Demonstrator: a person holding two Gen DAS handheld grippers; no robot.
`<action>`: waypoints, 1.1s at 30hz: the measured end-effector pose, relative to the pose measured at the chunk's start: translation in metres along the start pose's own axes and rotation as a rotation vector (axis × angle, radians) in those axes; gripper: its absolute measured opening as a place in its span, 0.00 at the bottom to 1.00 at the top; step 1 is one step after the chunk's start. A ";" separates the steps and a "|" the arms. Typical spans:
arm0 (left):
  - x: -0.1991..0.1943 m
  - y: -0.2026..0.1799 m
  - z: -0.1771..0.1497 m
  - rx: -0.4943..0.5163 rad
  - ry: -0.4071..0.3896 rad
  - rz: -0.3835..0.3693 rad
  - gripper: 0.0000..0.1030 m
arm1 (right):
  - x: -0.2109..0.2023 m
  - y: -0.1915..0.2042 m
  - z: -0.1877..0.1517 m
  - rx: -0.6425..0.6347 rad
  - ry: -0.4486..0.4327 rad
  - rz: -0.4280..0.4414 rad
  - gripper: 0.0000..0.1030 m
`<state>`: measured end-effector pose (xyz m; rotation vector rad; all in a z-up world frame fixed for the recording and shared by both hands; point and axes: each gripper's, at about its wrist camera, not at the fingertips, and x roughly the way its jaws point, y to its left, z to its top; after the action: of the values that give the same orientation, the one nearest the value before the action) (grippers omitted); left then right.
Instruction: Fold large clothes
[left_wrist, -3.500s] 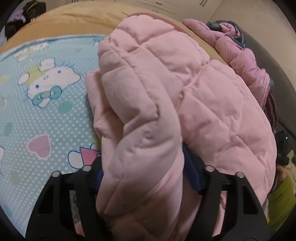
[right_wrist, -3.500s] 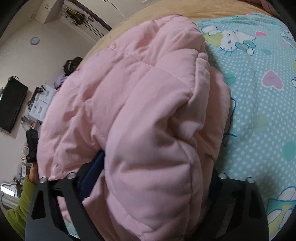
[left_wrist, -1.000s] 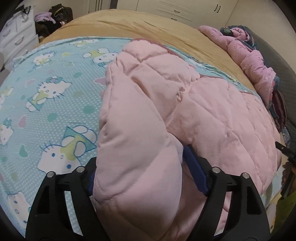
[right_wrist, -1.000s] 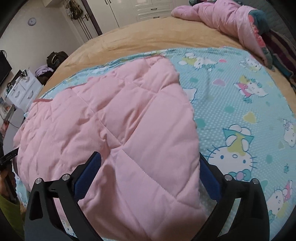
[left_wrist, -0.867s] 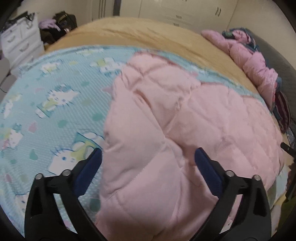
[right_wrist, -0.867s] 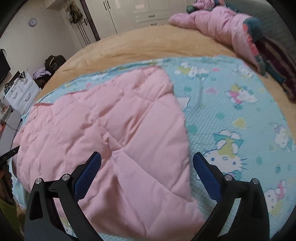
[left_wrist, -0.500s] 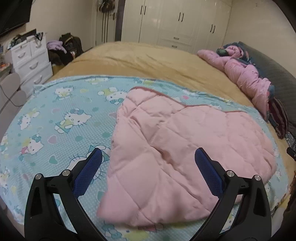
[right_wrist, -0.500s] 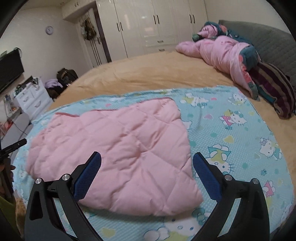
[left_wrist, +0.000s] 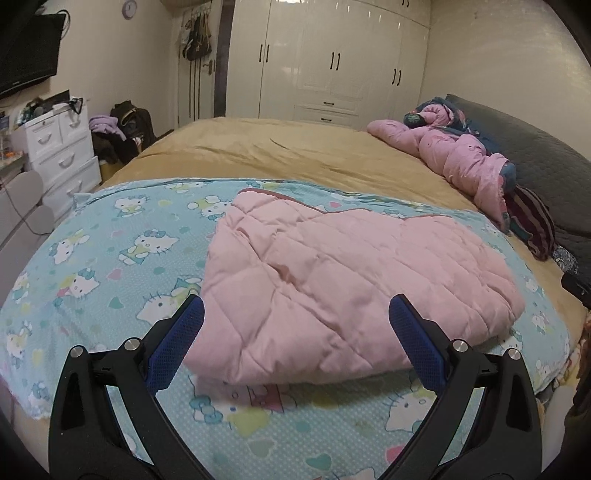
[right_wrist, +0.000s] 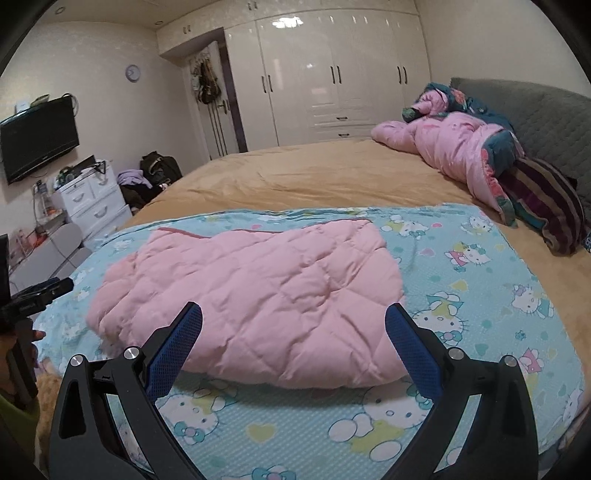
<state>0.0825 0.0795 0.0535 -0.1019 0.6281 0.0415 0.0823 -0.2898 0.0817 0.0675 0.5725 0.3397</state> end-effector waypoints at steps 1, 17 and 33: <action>-0.002 -0.002 -0.004 0.006 -0.001 -0.003 0.91 | -0.003 0.004 -0.003 -0.009 -0.008 -0.004 0.96; -0.027 -0.031 -0.065 0.011 0.006 0.027 0.91 | -0.007 0.032 -0.083 0.006 0.052 -0.019 0.96; -0.029 -0.040 -0.068 0.025 0.017 0.030 0.91 | -0.011 0.039 -0.082 -0.004 0.055 0.003 0.96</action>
<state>0.0223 0.0321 0.0185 -0.0685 0.6468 0.0614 0.0174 -0.2591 0.0248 0.0552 0.6263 0.3463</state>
